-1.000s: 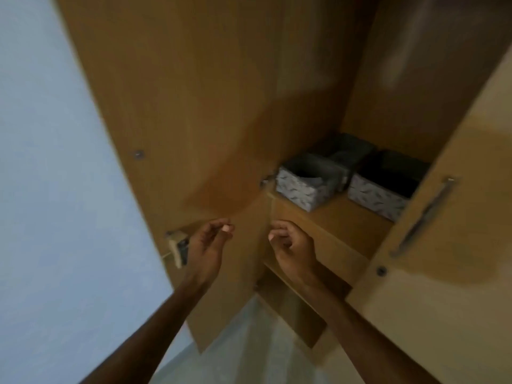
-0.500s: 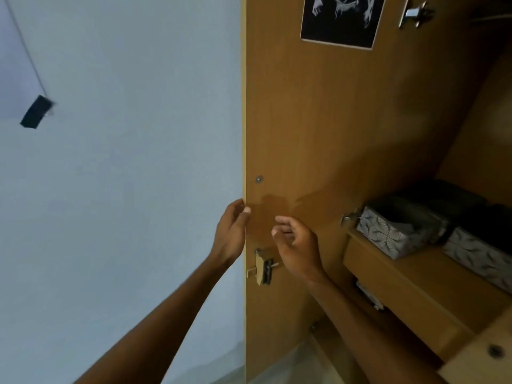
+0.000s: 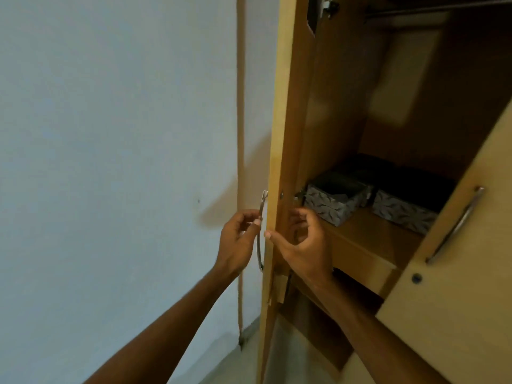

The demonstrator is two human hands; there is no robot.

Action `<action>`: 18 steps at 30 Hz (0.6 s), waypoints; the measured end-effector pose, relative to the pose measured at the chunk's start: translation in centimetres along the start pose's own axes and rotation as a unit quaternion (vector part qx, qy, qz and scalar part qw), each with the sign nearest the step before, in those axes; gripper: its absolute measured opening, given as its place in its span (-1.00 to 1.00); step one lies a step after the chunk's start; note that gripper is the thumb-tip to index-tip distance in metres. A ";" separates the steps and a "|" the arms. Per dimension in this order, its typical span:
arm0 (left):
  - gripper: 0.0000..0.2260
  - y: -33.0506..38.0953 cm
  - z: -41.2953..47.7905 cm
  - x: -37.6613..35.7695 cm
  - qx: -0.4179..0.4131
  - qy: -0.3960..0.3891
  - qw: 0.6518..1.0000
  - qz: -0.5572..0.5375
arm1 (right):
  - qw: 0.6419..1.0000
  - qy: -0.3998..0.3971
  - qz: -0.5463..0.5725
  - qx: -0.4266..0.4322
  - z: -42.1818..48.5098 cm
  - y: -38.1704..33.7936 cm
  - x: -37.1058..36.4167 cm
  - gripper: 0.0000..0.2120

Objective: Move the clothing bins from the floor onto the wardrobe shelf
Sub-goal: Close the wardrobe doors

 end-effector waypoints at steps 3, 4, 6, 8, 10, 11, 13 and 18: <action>-0.79 1.3 -0.5 -2.6 -0.044 -0.072 0.995 -0.045 | 0.998 0.040 -0.021 0.032 -0.8 -0.3 2.5 -0.41; -0.79 1.6 -0.7 -3.4 -0.049 -0.081 0.994 -0.063 | 0.997 0.052 -0.036 0.041 -1.1 -0.3 3.5 -0.45; -0.80 2.0 -1.0 -4.5 -0.054 -0.094 0.991 -0.079 | 0.993 0.080 -0.074 0.053 -1.4 -0.4 5.2 -0.48; -0.80 2.6 -1.1 -6.1 -0.062 -0.116 0.988 -0.085 | 0.984 0.119 -0.115 0.060 -1.6 -0.2 7.1 -0.47; -0.80 3.3 -1.2 -7.9 -0.074 -0.143 0.982 -0.098 | 0.974 0.152 -0.155 0.069 -1.7 0.2 9.2 -0.47; -0.81 3.5 -1.3 -8.6 -0.079 -0.151 0.980 -0.103 | 0.970 0.162 -0.168 0.071 -1.7 0.3 10.0 -0.47; -0.81 4.3 -1.5 -10.2 -0.082 -0.168 0.976 -0.113 | 0.962 0.184 -0.188 0.070 -1.6 0.8 11.8 -0.47; -0.83 6.3 -1.3 -14.9 -0.094 -0.213 0.965 -0.122 | 0.935 0.242 -0.252 0.070 -0.7 1.7 16.5 -0.42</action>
Point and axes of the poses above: each hand's wrist, its own z-axis towards the middle knuckle, its own x-axis out of the back of the hand, y = z × x, the point moved 3 cm from there along z, towards the middle knuckle, and after that the axes turned 10 degrees about z, right-handed, at the moved point
